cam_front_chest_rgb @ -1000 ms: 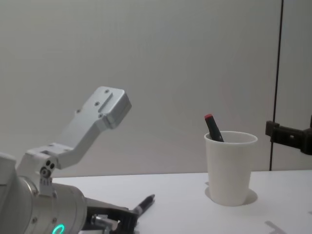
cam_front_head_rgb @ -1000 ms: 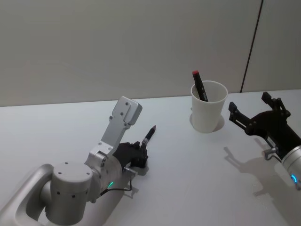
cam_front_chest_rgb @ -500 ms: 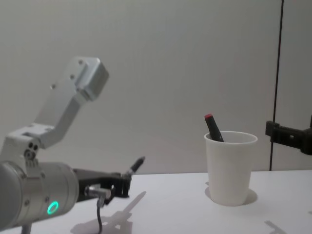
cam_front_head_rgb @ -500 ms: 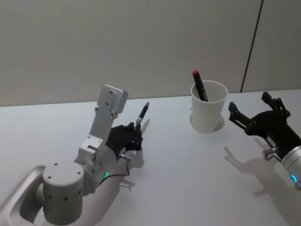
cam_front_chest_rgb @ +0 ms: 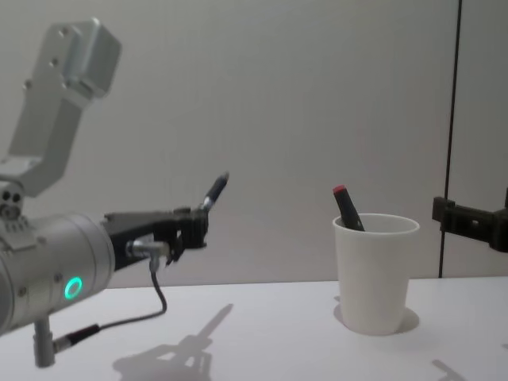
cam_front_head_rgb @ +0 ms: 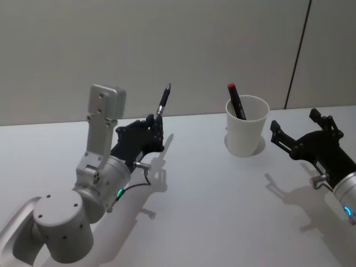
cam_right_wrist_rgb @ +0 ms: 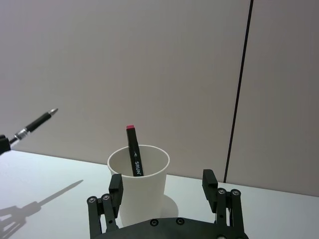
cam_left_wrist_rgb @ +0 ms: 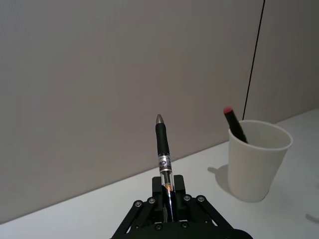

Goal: Place the pen into the pen holder.

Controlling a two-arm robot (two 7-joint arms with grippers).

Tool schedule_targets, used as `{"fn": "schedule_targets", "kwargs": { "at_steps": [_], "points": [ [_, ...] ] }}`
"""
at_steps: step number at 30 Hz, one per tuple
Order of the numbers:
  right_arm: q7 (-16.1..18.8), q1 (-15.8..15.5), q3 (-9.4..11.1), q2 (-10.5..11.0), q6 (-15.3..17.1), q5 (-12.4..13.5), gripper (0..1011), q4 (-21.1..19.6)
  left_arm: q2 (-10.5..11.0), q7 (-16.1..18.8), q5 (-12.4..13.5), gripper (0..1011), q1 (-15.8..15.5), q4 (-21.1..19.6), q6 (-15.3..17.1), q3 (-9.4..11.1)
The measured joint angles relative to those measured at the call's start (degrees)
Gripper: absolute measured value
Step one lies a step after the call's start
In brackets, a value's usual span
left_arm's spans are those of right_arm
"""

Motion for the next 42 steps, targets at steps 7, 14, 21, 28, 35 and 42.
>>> {"fn": "schedule_targets", "kwargs": {
  "at_steps": [7,14,21,28,35,42],
  "points": [
    [0.0,0.0,0.0,0.0,0.0,0.0,1001,0.0,0.3,-3.8,-2.5,138,0.1,-0.1,-5.3,-0.7],
    [0.0,0.0,0.0,0.0,0.0,0.0,1001,0.0,0.4,-9.3,-5.0,138,-0.3,0.0,-8.9,-1.1],
    [0.0,0.0,0.0,0.0,0.0,0.0,1001,0.0,0.5,-15.2,-7.1,138,-0.8,0.6,-10.7,-1.3],
    [0.0,0.0,0.0,0.0,0.0,0.0,1001,0.0,0.3,-21.0,-9.0,138,-1.6,1.4,-11.3,-1.3],
    [0.0,0.0,0.0,0.0,0.0,0.0,1002,0.0,0.1,-27.1,-10.4,136,-2.6,2.5,-11.2,-1.1],
    [0.0,0.0,0.0,0.0,0.0,0.0,1001,0.0,-0.4,-33.1,-10.9,138,-3.9,4.1,-10.3,-0.6]
  ]
}}
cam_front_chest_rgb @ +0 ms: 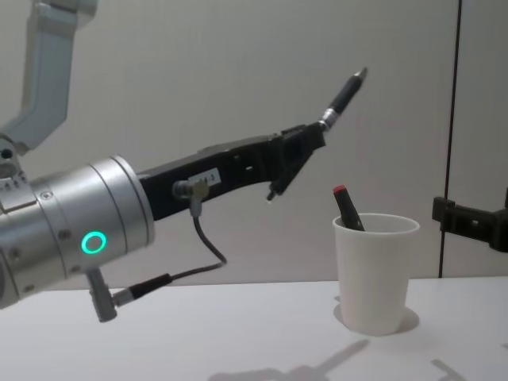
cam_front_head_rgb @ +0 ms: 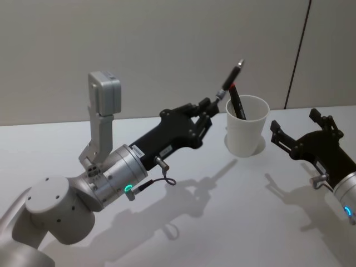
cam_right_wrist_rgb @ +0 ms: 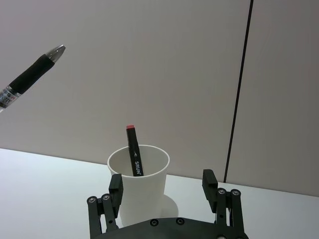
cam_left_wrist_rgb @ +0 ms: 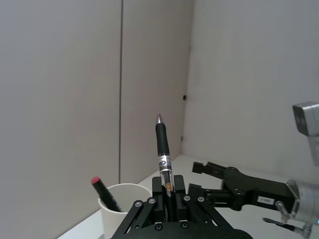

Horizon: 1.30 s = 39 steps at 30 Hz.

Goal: Place the pen into the pen holder.

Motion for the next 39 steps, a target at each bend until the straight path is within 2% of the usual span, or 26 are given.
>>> {"fn": "schedule_targets", "kwargs": {
  "at_steps": [14,22,31,39],
  "points": [
    [0.2,0.0,0.0,0.0,0.0,0.1,1001,0.0,-0.5,-3.9,0.5,138,-1.0,1.4,0.7,0.8],
    [2.8,-0.2,0.3,0.5,0.0,2.1,1001,-0.8,-0.7,-4.7,0.8,138,-1.2,1.8,0.8,0.9],
    [7.8,-1.4,1.5,2.2,0.6,8.6,1001,-3.2,-0.7,-5.3,0.9,138,-1.3,2.0,0.9,1.0],
    [12.1,-3.0,3.1,4.4,2.5,17.5,1001,-5.7,-0.8,-5.5,0.9,138,-1.4,2.1,0.9,1.1]
  ]
}}
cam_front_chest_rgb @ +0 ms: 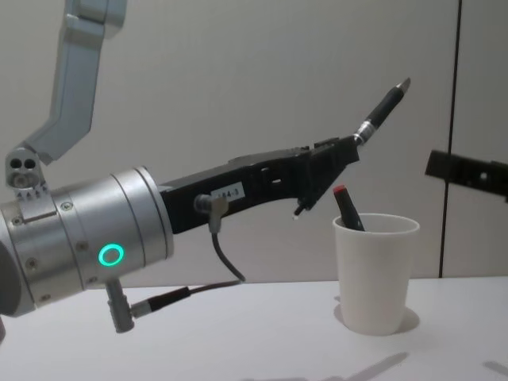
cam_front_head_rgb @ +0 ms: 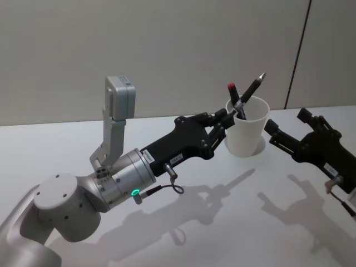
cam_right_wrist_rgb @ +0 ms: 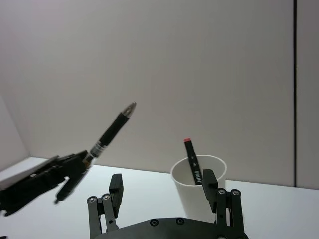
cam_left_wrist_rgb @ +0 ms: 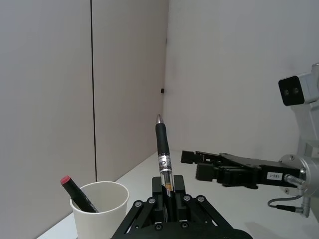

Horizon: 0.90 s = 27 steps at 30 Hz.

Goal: Place the pen into the pen holder.

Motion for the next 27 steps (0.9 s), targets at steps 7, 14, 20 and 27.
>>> {"fn": "schedule_targets", "kwargs": {
  "at_steps": [7,14,20,27],
  "points": [
    [3.1,-1.2,1.4,1.7,2.2,8.3,1001,-1.7,0.0,-0.1,0.0,138,0.0,0.0,0.0,0.0],
    [5.5,-2.1,2.5,3.1,4.8,16.7,1001,-2.9,0.0,-0.1,0.0,138,-0.1,0.1,0.0,0.0],
    [6.7,-2.5,3.2,3.6,6.9,23.6,1001,-3.5,0.0,-0.2,0.0,138,-0.1,0.1,0.0,0.0],
    [5.6,-2.1,3.1,2.9,9.1,30.5,1001,-3.7,0.0,-0.2,0.0,138,-0.1,0.1,0.0,0.0]
  ]
}}
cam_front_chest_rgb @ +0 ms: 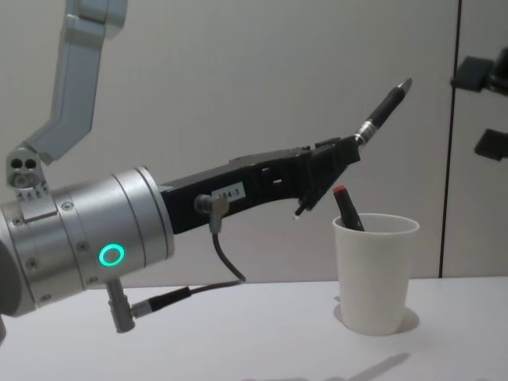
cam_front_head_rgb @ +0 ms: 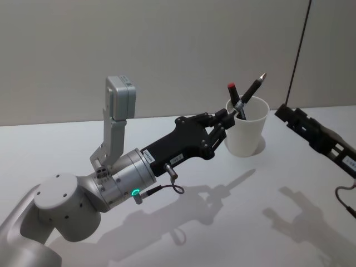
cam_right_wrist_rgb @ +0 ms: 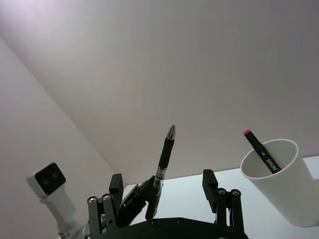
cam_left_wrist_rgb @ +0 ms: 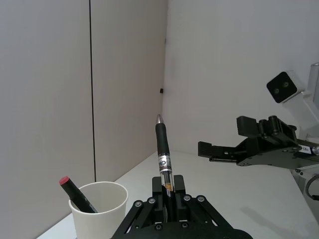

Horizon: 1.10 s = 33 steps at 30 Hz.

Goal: Place the pen into the pen holder.

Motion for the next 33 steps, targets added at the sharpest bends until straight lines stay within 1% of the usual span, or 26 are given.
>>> {"fn": "schedule_targets", "kwargs": {
  "at_steps": [2,4,5,9,12,18,24,33],
  "points": [
    [-0.6,0.3,-0.2,-0.5,0.5,1.2,1001,0.0,0.0,0.0,0.0,138,0.0,0.0,0.0,0.0],
    [-1.6,1.0,-0.8,-1.4,1.2,2.8,1001,0.2,0.0,0.0,0.0,138,0.0,0.0,0.0,0.0],
    [-1.6,1.0,-0.8,-1.4,1.2,2.8,1001,0.2,0.0,0.0,0.0,138,0.0,0.0,0.0,0.0],
    [-3.1,2.0,-1.6,-2.6,2.0,4.1,1001,0.8,0.0,0.0,0.0,138,0.0,0.0,0.0,0.0],
    [-4.1,2.9,-2.3,-3.6,2.3,4.4,1001,1.4,0.0,0.0,0.0,138,0.0,0.0,0.0,0.0],
    [-5.5,4.3,-3.5,-5.1,2.8,4.4,1001,2.5,0.0,0.0,0.0,135,0.0,0.0,0.0,0.0],
    [-6.9,6.0,-4.9,-6.7,3.1,3.2,1001,3.9,0.0,0.0,0.0,138,0.0,0.0,0.0,0.0],
    [-8.1,8.0,-6.3,-8.6,2.9,1.5,1001,5.6,0.0,0.0,0.0,138,0.0,0.0,0.0,0.0]
  ]
}}
